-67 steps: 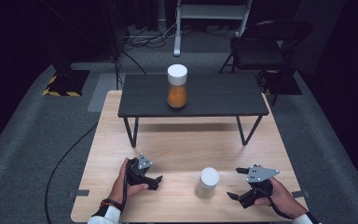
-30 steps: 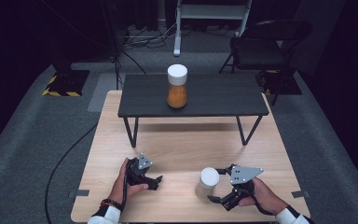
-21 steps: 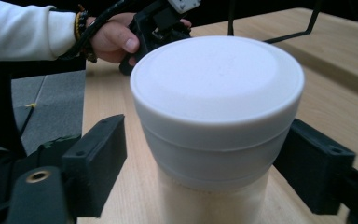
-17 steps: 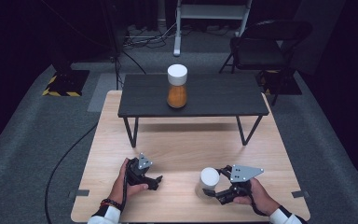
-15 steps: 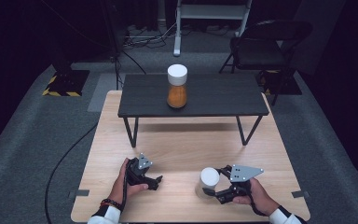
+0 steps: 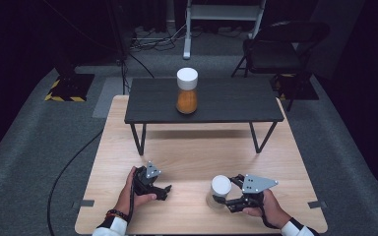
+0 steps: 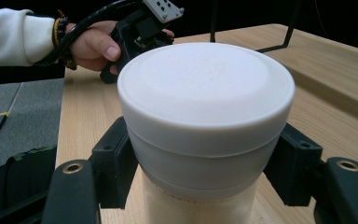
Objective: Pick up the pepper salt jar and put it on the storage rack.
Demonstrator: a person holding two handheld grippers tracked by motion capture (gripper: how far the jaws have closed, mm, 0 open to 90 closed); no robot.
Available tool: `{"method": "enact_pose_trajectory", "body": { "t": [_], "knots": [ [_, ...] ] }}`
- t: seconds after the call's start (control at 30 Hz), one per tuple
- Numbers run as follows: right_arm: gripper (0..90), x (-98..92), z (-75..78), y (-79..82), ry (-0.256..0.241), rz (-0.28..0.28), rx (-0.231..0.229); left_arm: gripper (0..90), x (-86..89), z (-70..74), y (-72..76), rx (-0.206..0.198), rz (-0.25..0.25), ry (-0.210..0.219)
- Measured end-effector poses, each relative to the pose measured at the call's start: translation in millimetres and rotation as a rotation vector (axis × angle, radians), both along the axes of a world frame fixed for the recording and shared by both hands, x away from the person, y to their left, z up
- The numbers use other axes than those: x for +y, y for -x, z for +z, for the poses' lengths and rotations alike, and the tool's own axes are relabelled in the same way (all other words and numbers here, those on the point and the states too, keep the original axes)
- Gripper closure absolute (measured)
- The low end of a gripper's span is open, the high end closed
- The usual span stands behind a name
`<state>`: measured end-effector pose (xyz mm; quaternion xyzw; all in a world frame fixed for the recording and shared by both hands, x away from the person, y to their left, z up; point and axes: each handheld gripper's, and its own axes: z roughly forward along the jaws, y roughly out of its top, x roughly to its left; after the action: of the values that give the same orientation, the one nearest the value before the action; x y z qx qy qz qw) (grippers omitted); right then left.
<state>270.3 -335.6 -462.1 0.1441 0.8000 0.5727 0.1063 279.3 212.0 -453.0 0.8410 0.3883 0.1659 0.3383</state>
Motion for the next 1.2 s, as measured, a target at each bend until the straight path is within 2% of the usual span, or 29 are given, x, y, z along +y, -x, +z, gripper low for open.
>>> {"method": "enact_pose_trajectory", "body": {
  "t": [0.2,0.4,0.67,0.93,1.2],
  "knots": [
    [33.7,-2.7,0.8,2.3,-0.011,-0.035,0.010,0.8,0.1,-0.1,-0.1,0.000,-0.001,0.001],
    [33.7,-8.0,8.0,5.8,-0.034,-0.080,-0.016,0.8,0.1,0.0,-0.2,0.000,-0.001,0.000],
    [33.7,-12.8,23.8,7.5,-0.050,-0.157,-0.041,0.8,0.1,-0.1,-0.1,0.000,-0.001,0.001],
    [33.7,-13.7,38.5,6.2,-0.051,-0.209,-0.071,0.8,0.1,-0.1,-0.1,0.000,-0.001,0.001],
    [33.7,-12.0,53.7,5.8,-0.085,-0.244,-0.085,0.8,0.2,0.1,-0.3,0.000,-0.003,-0.001]
  ]
}}
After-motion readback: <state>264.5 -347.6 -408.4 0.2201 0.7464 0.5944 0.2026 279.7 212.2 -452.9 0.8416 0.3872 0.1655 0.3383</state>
